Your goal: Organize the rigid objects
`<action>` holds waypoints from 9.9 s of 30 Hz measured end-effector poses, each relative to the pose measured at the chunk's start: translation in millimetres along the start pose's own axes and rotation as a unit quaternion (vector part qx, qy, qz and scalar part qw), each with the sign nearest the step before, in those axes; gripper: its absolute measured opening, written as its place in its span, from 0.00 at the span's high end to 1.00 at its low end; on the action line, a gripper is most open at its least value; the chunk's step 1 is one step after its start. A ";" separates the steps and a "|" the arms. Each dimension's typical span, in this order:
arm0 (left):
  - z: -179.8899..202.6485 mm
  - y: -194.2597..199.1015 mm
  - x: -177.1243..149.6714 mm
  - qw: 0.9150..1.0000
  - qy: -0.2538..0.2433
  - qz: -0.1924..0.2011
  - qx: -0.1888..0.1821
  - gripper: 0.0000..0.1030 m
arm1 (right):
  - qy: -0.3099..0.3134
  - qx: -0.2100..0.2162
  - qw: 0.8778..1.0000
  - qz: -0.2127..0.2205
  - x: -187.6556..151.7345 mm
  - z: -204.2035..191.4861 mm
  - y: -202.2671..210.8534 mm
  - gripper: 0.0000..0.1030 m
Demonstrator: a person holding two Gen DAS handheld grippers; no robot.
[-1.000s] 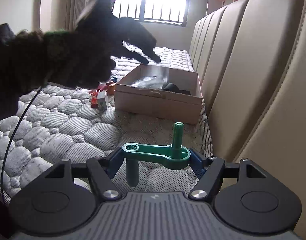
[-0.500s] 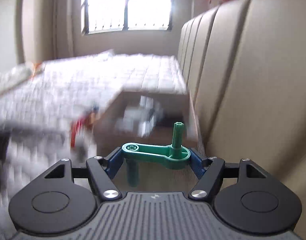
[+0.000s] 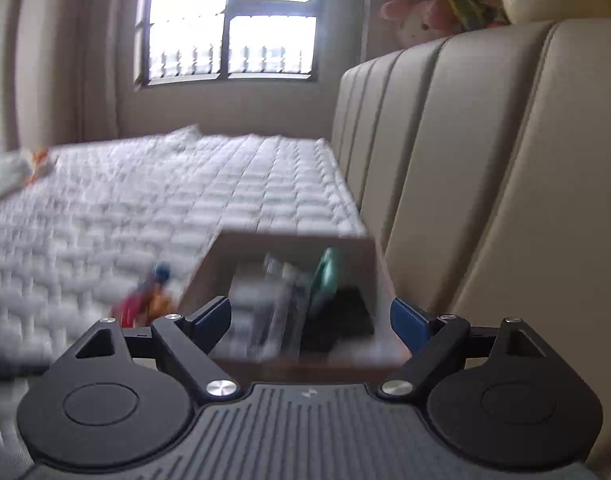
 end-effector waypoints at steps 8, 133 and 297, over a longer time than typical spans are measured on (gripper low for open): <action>24.2 -59.7 58.5 0.999 -0.041 0.003 0.035 0.70 | 0.084 0.005 0.996 -0.027 -82.4 -12.7 40.3 0.15; -0.2 75.4 -77.4 0.998 -0.049 -0.036 0.027 0.69 | 0.049 0.181 0.980 -0.065 66.6 -169.2 -37.1 0.99; 2.5 -19.5 -37.2 0.974 -0.208 -0.086 0.011 0.73 | 0.028 0.065 0.991 -0.112 -137.2 -17.2 44.3 0.24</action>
Point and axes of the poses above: each gripper's, at about its wrist camera, not at the fingertips, and y roughly against the way its jaws point, z to its right, x to its top, the point moved 7 cm from there along -y, roughly the way its jaws point, and after that the axes turned 1 degree about x, right-handed, at the moved point
